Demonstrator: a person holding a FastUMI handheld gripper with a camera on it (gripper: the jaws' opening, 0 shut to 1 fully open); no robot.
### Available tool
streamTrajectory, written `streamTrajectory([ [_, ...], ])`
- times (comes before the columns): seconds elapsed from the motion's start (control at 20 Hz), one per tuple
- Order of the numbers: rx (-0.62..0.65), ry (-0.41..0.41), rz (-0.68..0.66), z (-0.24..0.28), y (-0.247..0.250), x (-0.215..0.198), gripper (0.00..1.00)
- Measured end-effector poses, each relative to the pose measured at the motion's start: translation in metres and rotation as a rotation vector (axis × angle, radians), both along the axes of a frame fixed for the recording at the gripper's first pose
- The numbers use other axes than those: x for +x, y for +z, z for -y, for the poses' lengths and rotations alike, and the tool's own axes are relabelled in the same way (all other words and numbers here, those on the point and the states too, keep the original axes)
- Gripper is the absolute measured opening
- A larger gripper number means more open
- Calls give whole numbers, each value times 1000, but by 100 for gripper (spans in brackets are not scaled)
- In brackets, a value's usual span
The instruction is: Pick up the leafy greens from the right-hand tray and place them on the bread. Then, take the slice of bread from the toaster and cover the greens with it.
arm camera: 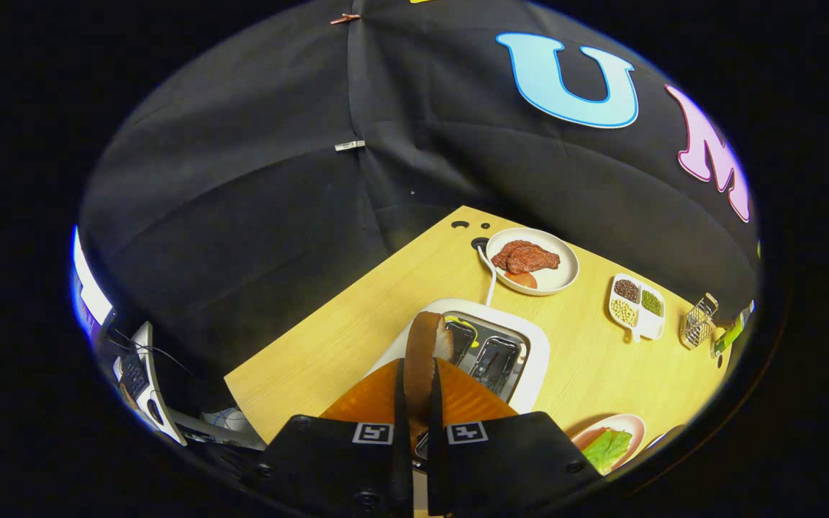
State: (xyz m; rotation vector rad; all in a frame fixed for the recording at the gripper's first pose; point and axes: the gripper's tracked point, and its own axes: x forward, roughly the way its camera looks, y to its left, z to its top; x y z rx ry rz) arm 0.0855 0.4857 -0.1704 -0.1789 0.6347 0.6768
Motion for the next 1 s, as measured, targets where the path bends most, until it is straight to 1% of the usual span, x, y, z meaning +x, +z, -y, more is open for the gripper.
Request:
streamTrajectory([
  [0.55,179,-49,-23,33,68,-6,12],
  [0.8,211,-107,4,75,88,4,12],
  [1.0,221,-186,25,124,92,17,12],
])
